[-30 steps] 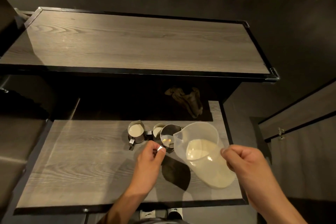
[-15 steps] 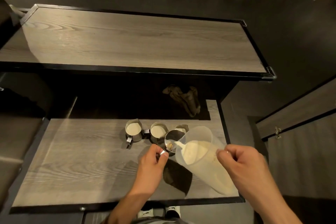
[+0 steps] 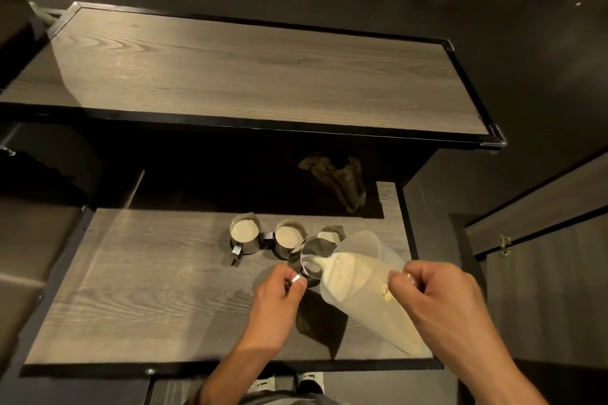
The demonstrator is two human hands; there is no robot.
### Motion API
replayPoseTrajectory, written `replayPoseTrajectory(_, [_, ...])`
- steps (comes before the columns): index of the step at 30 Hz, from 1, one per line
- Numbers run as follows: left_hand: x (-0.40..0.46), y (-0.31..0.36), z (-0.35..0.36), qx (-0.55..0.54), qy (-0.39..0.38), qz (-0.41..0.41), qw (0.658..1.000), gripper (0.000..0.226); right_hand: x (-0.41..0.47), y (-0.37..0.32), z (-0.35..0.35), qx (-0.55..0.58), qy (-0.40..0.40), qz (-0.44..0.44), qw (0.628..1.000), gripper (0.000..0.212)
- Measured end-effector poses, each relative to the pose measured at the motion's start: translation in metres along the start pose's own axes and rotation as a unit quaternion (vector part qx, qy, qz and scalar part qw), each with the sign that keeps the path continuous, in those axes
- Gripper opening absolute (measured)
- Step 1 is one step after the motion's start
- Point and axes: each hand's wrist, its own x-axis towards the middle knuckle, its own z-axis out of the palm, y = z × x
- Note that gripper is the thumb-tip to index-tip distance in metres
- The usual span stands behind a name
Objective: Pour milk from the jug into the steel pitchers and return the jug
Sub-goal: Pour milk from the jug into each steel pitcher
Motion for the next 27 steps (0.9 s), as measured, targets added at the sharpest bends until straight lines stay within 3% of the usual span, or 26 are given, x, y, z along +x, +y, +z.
replayPoseTrajectory(27, [0.0024,-0.0057,-0.0068,-0.018,-0.002,-0.026,1.000,0.017,0.0002,-0.0100,0.0015,-0.069,-0.005,-0.030,0.997,0.036])
